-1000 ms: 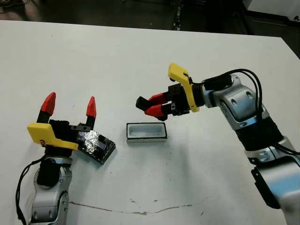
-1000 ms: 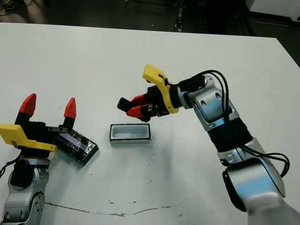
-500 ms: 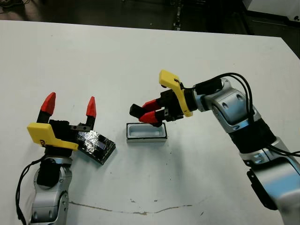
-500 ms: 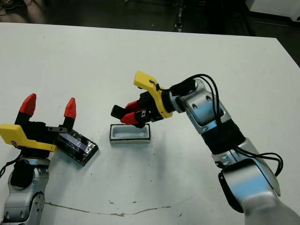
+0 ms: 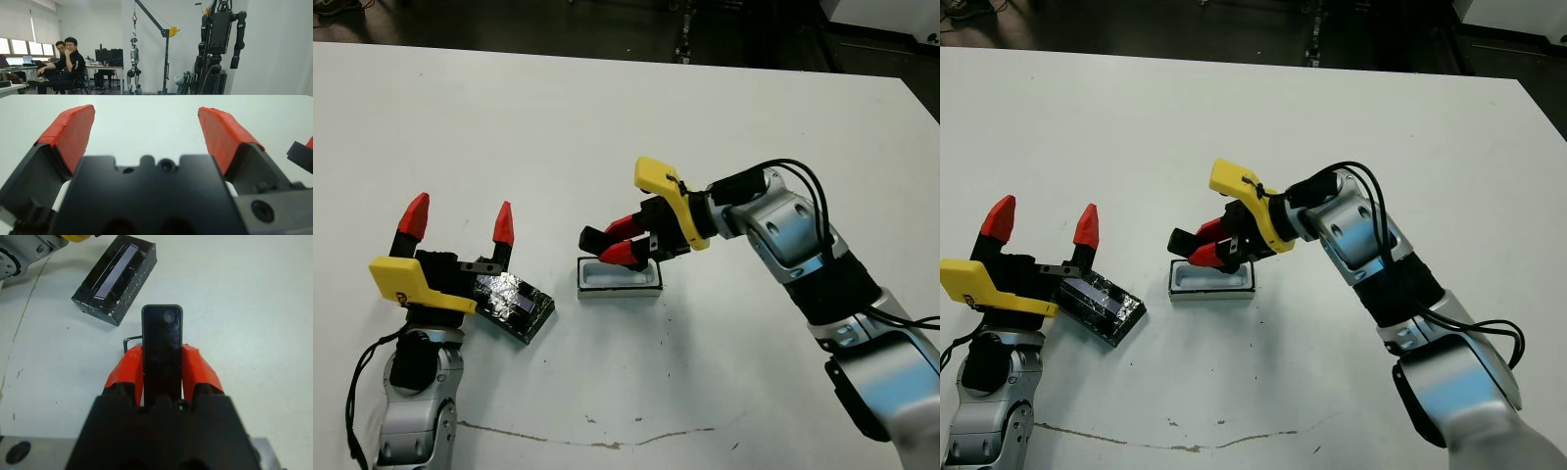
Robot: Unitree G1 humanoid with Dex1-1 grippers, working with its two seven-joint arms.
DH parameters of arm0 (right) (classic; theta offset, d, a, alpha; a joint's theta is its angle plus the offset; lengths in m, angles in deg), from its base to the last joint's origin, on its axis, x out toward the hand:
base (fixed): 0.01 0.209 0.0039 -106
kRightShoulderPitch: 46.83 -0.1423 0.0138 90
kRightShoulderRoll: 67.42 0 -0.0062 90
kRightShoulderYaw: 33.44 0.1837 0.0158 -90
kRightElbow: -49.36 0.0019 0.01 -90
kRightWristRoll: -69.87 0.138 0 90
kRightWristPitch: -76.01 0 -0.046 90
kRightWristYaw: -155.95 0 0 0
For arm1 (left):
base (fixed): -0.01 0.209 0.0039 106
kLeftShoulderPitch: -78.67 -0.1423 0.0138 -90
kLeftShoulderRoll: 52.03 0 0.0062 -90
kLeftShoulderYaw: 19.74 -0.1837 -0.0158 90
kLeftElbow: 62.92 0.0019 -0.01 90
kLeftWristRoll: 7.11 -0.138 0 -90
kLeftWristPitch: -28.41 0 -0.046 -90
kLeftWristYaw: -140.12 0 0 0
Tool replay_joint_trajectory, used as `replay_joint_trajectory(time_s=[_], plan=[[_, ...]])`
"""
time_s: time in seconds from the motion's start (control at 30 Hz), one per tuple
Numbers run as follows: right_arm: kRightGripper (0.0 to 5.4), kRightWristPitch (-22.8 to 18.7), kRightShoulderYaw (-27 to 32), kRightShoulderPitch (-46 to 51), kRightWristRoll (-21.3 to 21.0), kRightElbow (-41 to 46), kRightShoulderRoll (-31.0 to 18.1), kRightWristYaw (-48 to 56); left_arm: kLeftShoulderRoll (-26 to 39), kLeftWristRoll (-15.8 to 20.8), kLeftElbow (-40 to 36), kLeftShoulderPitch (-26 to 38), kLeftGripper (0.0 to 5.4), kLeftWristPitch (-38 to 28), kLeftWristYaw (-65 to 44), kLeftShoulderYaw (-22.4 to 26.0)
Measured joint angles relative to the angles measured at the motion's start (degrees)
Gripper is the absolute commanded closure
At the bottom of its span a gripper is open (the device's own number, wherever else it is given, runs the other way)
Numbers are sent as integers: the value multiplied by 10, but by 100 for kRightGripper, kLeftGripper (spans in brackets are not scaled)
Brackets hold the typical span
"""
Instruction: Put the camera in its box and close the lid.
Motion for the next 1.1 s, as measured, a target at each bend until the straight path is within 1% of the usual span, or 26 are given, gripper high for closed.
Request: replay_joint_trajectory(time_s=[0.33,0.73,1.1], plan=[[373,1,-6,5,-6,-3,0,-3,0,-1,0,-1,0,-1,0,0],[373,17,-11,20,-12,-4,0,-3,0,-1,4,-4,0,-6,0,0],[373,18,-17,28,-21,2,-1,-3,0,-2,4,-4,0,-6,1,0]])
